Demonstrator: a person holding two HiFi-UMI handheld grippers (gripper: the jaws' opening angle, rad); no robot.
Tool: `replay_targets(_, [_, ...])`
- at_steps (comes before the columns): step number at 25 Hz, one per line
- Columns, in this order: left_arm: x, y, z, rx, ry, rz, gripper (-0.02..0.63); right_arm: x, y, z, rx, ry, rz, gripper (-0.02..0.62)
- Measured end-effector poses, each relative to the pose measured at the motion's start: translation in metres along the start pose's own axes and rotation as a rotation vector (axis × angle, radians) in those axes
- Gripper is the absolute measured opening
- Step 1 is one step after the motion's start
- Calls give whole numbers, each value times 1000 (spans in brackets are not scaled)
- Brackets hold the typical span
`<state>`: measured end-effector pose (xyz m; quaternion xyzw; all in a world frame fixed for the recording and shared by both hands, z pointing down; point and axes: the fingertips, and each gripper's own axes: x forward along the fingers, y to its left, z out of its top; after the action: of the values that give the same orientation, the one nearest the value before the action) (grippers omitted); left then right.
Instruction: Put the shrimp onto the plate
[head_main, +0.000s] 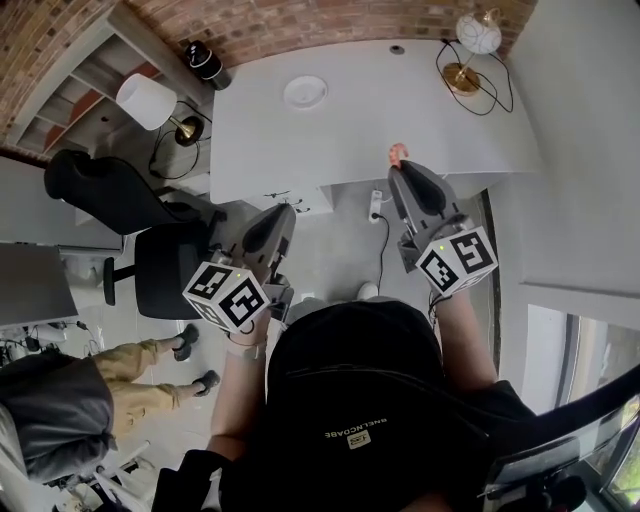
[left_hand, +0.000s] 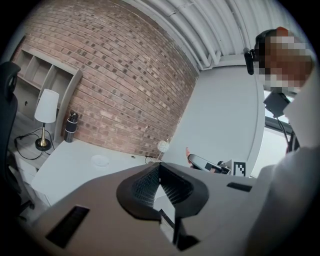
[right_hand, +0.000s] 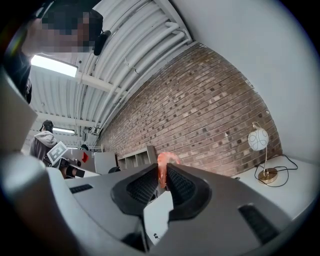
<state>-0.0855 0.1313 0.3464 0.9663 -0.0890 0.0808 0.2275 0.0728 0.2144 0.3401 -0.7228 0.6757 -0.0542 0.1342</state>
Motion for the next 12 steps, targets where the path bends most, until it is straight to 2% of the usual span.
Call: replay_targets(12, [9, 1, -12, -14, 9, 35, 3, -5, -13, -6, 0, 9, 19, 52])
